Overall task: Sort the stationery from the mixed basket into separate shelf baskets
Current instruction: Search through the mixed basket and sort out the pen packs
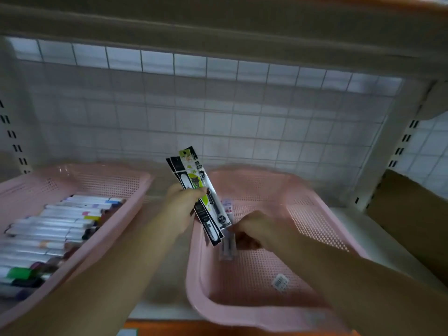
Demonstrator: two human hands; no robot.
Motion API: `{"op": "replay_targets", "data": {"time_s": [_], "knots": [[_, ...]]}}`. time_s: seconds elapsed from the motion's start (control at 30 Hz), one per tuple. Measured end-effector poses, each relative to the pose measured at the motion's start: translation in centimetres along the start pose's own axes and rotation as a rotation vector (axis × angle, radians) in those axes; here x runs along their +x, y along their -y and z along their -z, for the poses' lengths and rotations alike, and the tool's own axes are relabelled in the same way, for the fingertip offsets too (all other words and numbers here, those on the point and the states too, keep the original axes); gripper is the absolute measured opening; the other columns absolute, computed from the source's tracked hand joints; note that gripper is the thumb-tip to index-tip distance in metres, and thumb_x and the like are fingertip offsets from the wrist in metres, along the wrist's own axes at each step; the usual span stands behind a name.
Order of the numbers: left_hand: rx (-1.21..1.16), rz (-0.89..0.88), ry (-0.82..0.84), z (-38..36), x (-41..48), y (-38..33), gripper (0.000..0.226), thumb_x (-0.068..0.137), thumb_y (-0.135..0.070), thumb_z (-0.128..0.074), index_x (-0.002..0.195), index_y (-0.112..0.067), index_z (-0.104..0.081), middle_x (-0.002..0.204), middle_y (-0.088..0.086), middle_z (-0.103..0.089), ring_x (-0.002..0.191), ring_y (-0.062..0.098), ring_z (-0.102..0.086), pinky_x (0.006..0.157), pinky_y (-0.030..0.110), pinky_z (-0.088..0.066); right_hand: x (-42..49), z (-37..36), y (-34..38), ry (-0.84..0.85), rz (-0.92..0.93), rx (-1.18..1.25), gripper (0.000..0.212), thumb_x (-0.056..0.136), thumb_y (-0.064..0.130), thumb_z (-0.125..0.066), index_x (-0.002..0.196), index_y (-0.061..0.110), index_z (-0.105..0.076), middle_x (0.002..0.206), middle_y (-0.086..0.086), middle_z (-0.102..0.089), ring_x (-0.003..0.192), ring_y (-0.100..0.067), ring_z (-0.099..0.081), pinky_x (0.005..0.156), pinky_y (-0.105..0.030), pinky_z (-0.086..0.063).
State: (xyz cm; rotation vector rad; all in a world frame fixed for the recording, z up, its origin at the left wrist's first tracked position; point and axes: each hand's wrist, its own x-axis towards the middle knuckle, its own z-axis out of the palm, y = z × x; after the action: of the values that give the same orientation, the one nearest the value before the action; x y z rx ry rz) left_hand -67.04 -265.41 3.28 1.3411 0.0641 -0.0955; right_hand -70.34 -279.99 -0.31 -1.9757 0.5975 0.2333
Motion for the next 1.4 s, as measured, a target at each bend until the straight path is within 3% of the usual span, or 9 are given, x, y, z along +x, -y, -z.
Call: {"op": "replay_targets", "data": {"time_s": [0.13, 0.33, 0.47, 0.57, 0.73, 1.07, 1.17, 1.27, 1.4], "knots": [[0.032, 0.001, 0.011, 0.2, 0.4, 0.2, 0.008, 0.082, 0.007, -0.061, 0.082, -0.001, -0.059, 0.070, 0.009, -0.060, 0.060, 0.020, -0.058, 0.055, 0.027, -0.046, 0.6, -0.5, -0.2, -0.107, 0.130, -0.185, 0.022, 0.085, 0.019, -0.064, 0.098, 0.001, -0.064, 0.086, -0.013, -0.063, 0.078, -0.026, -0.062, 0.068, -0.033, -0.054], [0.072, 0.013, 0.038, 0.1, 0.7, 0.0, 0.010, 0.083, 0.008, -0.060, 0.088, 0.000, -0.060, 0.074, 0.008, -0.063, 0.055, 0.014, -0.065, 0.049, 0.023, -0.051, -0.4, -0.8, 0.2, 0.065, 0.285, -0.504, 0.033, 0.084, 0.021, -0.063, 0.114, 0.007, -0.060, 0.115, -0.012, -0.062, 0.096, -0.021, -0.058, 0.085, -0.028, -0.048], [0.084, 0.008, 0.042, 0.0, 0.7, 0.1, 0.009, 0.083, 0.006, -0.060, 0.088, -0.001, -0.059, 0.080, 0.008, -0.063, 0.060, 0.013, -0.064, 0.048, 0.020, -0.049, -3.1, -0.1, 0.9, 0.169, 0.414, -0.837, 0.055, 0.093, 0.041, -0.052, 0.137, 0.011, -0.042, 0.142, -0.013, -0.041, 0.098, -0.014, -0.022, 0.106, -0.034, -0.026], [0.090, 0.008, 0.038, 0.1, 0.9, 0.3, 0.019, 0.082, 0.004, -0.062, 0.100, 0.000, -0.059, 0.086, 0.009, -0.064, 0.074, 0.019, -0.062, 0.064, 0.029, -0.048, -3.4, -0.2, 1.0, 0.190, 0.455, -1.012, 0.052, 0.096, 0.039, -0.044, 0.142, 0.018, -0.034, 0.143, -0.012, -0.036, 0.114, -0.022, -0.031, 0.105, -0.037, -0.028], [0.092, -0.009, 0.036, 0.1, 1.1, 0.5, 0.014, 0.081, 0.005, -0.063, 0.090, -0.005, -0.061, 0.085, 0.007, -0.065, 0.078, 0.019, -0.062, 0.073, 0.030, -0.048, -2.5, -0.1, 0.3, 0.152, 0.447, -1.048, 0.065, 0.093, 0.042, -0.046, 0.148, 0.024, -0.016, 0.141, -0.011, -0.034, 0.126, -0.029, -0.031, 0.099, -0.043, -0.040], [0.114, -0.033, 0.049, 0.1, 0.9, 0.5, 0.012, 0.082, 0.005, -0.062, 0.087, -0.007, -0.062, 0.084, 0.006, -0.065, 0.080, 0.021, -0.062, 0.073, 0.030, -0.048, -1.5, 0.3, 0.1, 0.107, 0.442, -1.131, 0.053, 0.098, 0.048, -0.029, 0.142, 0.019, -0.032, 0.127, -0.012, -0.047, 0.121, -0.028, -0.035, 0.095, -0.041, -0.039], [0.160, -0.053, 0.041, 0.0, 0.9, 0.6, 0.013, 0.082, 0.002, -0.064, 0.093, -0.005, -0.062, 0.089, 0.008, -0.065, 0.092, 0.027, -0.062, 0.088, 0.037, -0.048, -1.5, 0.2, 0.1, 0.080, 0.459, -1.175, 0.044, 0.099, 0.040, -0.034, 0.136, 0.018, -0.040, 0.119, -0.007, -0.052, 0.117, -0.025, -0.037, 0.088, -0.040, -0.040], [0.191, -0.073, 0.053, 0.2, 0.8, 0.6, 0.018, 0.082, 0.000, -0.064, 0.101, -0.001, -0.062, 0.090, 0.008, -0.066, 0.092, 0.027, -0.062, 0.092, 0.038, -0.046, -0.6, 1.0, 0.4, -0.006, 0.465, -0.996, 0.033, 0.098, 0.028, -0.041, 0.126, 0.012, -0.050, 0.118, -0.009, -0.056, 0.109, -0.022, -0.050, 0.083, -0.032, -0.044], [0.241, -0.082, 0.067, 0.4, 0.6, 0.7, 0.024, 0.077, -0.011, -0.073, 0.098, -0.005, -0.063, 0.097, 0.010, -0.068, 0.095, 0.025, -0.063, 0.097, 0.042, -0.045, -0.9, 3.3, 2.2, -0.047, 0.437, -0.220, 0.033, 0.097, 0.030, -0.045, 0.100, 0.003, -0.064, 0.098, -0.014, -0.064, 0.062, -0.009, -0.048, 0.053, -0.019, -0.040]]}}
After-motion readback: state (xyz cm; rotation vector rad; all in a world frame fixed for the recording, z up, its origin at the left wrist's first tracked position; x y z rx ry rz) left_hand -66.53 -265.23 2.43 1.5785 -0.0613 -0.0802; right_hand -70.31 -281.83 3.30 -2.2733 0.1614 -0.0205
